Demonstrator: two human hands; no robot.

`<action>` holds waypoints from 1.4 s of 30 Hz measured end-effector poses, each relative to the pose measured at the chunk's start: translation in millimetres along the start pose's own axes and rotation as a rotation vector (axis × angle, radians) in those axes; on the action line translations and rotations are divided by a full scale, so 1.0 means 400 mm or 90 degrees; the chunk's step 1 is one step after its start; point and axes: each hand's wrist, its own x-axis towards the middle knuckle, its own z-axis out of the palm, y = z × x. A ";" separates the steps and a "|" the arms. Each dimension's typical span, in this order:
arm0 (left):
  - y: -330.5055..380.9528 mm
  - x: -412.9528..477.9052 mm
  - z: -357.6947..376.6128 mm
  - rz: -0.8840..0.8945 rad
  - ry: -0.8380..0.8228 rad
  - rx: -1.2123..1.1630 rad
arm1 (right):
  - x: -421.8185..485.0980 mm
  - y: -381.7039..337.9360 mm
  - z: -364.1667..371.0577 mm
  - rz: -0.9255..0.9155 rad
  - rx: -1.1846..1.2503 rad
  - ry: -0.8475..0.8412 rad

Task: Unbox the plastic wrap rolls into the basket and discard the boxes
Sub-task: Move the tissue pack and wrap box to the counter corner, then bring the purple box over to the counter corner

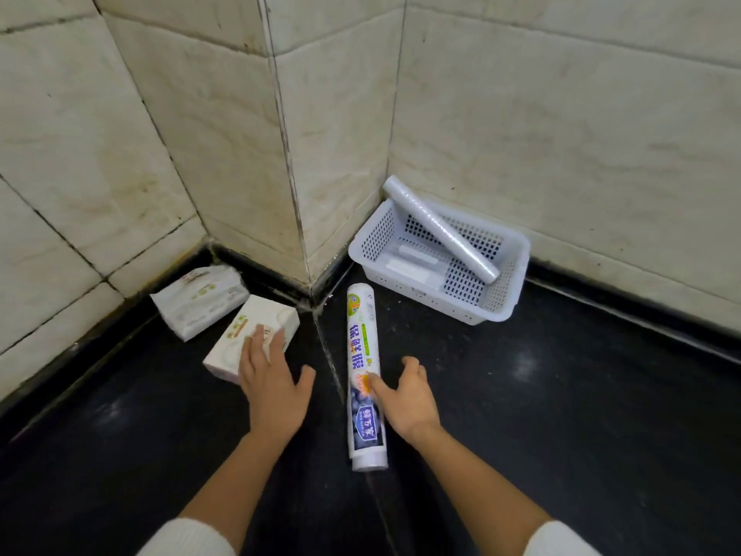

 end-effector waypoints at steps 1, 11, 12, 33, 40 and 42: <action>0.046 -0.022 0.021 0.027 -0.012 -0.014 | -0.017 0.027 -0.031 -0.001 0.004 0.015; 0.521 -0.408 0.255 0.301 -0.325 -0.092 | -0.267 0.436 -0.427 0.149 0.016 0.216; 0.562 -0.460 0.274 0.310 -0.355 -0.104 | -0.308 0.489 -0.462 0.169 0.016 0.234; 1.211 -1.494 0.649 0.488 -0.545 0.024 | -0.993 1.381 -1.180 0.359 -0.021 0.362; 1.345 -1.558 0.811 0.505 -0.463 0.041 | -0.916 1.500 -1.372 0.305 -0.091 0.437; 1.377 -1.563 0.857 0.508 -0.434 0.048 | -0.883 1.519 -1.417 0.292 -0.115 0.435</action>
